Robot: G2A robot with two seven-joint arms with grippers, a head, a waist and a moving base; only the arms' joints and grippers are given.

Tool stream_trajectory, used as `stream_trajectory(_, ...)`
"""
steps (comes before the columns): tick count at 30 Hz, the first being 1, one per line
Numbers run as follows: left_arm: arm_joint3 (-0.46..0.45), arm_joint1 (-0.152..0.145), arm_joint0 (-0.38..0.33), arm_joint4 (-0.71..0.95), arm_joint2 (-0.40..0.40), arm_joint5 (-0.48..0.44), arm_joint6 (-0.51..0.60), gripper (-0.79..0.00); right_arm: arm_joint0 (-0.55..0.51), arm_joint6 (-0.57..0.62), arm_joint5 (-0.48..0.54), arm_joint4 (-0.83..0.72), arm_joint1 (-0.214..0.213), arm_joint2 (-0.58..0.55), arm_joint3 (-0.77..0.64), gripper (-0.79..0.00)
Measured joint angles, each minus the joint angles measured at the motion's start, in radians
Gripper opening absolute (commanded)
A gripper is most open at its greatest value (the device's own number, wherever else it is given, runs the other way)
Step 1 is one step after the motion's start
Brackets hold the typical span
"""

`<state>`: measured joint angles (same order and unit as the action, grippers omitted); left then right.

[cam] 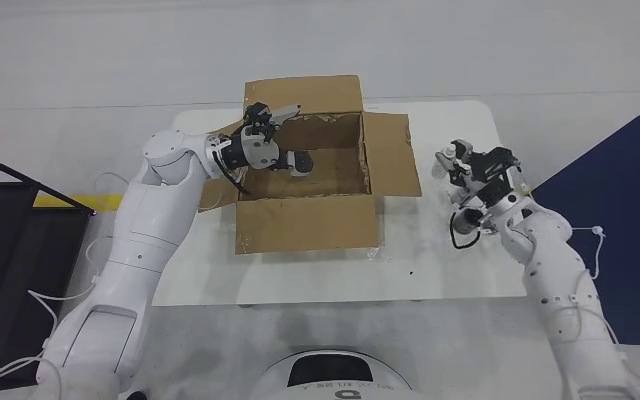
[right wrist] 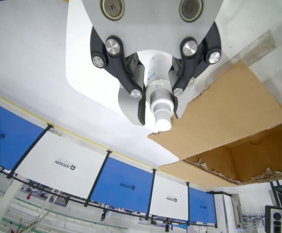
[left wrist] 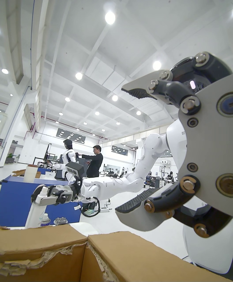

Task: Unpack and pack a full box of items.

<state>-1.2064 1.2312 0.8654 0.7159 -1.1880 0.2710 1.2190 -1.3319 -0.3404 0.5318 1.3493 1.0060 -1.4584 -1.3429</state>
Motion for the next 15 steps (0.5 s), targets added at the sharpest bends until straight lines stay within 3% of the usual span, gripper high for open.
stream_trajectory(15, 0.0, 0.0, 0.0, 0.0, 0.0, 0.0, 0.0, 0.0, 0.006, -0.027, 0.003, -0.007, 0.014, 0.051, 0.062, -0.785)
